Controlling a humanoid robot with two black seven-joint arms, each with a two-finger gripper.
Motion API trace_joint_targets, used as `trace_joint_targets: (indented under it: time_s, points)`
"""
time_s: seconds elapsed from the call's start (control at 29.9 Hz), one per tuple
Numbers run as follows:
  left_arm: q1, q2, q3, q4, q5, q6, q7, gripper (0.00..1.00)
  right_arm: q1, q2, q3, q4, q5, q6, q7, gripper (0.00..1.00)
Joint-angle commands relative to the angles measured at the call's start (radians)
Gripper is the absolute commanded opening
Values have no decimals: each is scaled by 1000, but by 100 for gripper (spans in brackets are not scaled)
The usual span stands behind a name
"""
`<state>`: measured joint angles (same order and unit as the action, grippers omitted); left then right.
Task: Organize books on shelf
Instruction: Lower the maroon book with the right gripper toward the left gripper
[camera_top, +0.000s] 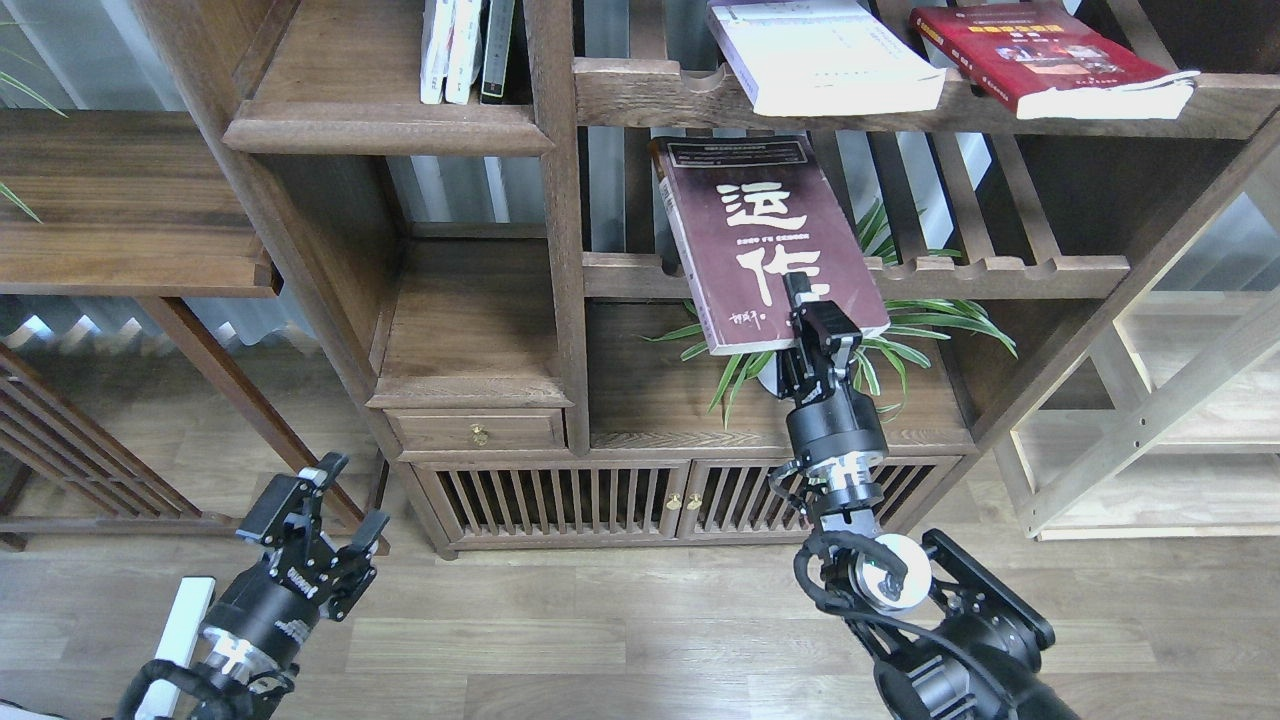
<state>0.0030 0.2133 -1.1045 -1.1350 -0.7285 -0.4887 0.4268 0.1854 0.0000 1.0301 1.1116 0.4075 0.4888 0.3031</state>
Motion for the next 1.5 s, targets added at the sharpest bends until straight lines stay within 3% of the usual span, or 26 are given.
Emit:
trace_joint_targets:
  time_s: [0.0,0.3,1.47]
  points:
    - [2,46,31,-74,1,0,4,99,-41,0,1,48,-1,0,1,3]
    - [3,95,48,-98,1,0,9,99,-130,-34,2,86,-3,0,1,3]
    - [-26,101,57,-43,87,0,4,99,-328,0,-108,148,-147,0,-21,3]
